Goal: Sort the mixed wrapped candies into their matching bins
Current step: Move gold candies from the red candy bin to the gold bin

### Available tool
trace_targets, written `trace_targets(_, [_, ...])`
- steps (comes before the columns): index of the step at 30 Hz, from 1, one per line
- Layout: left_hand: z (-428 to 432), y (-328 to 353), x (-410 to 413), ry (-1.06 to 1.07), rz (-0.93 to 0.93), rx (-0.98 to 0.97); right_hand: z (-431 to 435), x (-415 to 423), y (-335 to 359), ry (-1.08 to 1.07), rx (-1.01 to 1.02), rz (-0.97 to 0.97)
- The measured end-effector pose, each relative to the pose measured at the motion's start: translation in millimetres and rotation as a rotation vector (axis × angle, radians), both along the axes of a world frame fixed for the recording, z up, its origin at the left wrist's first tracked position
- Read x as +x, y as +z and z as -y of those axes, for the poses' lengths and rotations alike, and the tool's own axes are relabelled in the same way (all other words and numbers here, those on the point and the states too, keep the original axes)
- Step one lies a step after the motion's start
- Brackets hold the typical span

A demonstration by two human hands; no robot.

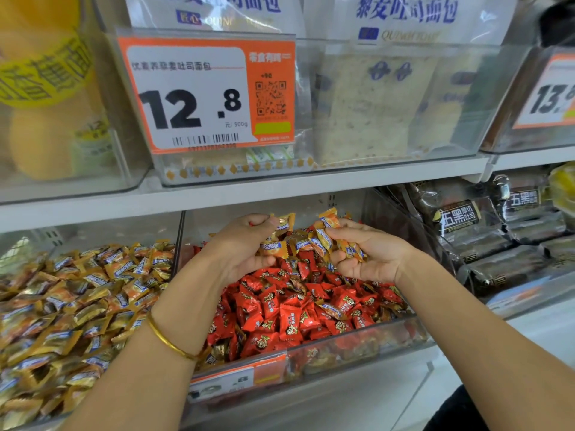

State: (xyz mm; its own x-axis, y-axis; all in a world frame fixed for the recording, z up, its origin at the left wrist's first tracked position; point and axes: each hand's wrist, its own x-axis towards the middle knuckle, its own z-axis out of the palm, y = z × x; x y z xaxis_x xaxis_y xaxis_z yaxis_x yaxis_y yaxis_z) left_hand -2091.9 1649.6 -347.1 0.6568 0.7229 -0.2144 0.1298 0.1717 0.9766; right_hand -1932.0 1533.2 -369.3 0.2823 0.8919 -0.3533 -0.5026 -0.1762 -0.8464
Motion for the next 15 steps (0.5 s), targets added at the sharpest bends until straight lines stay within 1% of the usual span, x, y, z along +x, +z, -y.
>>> trace_targets(4, [5, 10, -19, -0.010, 0.036, 0.024, -1, -15, 5, -0.002, 0.066, -0.043])
trace_targets(7, [4, 15, -52, -0.046, 0.038, 0.015, -3, -39, 14, 0.042, 0.113, -0.061])
trace_targets(10, [0, 19, -93, -0.051, 0.107, -0.035, -12, -72, 20, 0.111, 0.135, -0.045])
trace_targets(13, [-3, 20, -119, 0.022, 0.177, -0.051, -25, -104, 25, 0.129, 0.142, -0.033])
trace_targets(15, [-2, 20, -120, 0.106, 0.185, -0.036, -33, -119, 26, 0.102, 0.127, -0.032])
